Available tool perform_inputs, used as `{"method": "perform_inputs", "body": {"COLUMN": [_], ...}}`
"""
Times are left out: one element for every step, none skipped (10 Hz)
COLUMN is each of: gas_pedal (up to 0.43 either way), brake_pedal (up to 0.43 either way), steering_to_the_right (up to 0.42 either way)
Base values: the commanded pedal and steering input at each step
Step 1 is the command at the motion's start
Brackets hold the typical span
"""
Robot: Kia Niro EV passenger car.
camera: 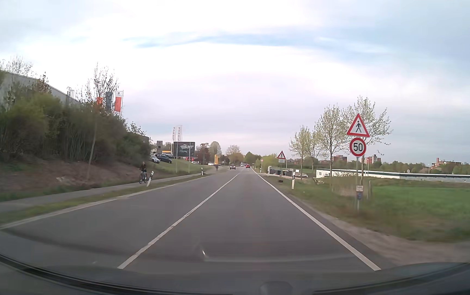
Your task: Follow the waypoints while adhering to traffic rules and regulations
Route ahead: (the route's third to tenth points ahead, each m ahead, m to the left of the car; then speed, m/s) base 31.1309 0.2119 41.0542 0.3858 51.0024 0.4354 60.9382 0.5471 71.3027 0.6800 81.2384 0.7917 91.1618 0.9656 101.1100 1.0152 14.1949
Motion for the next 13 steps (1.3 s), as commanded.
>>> {"method": "perform_inputs", "body": {"gas_pedal": [0.197, 0.197, 0.197, 0.197, 0.197, 0.197, 0.197, 0.197, 0.197, 0.197, 0.197, 0.197, 0.197], "brake_pedal": [0.000, 0.000, 0.000, 0.000, 0.000, 0.000, 0.000, 0.000, 0.000, 0.000, 0.000, 0.000, 0.000], "steering_to_the_right": [0.002, 0.001, 0.001, 0.000, -0.001, -0.001, -0.001, 0.000, -0.001, 0.000, 0.000, 0.000, 0.000]}}
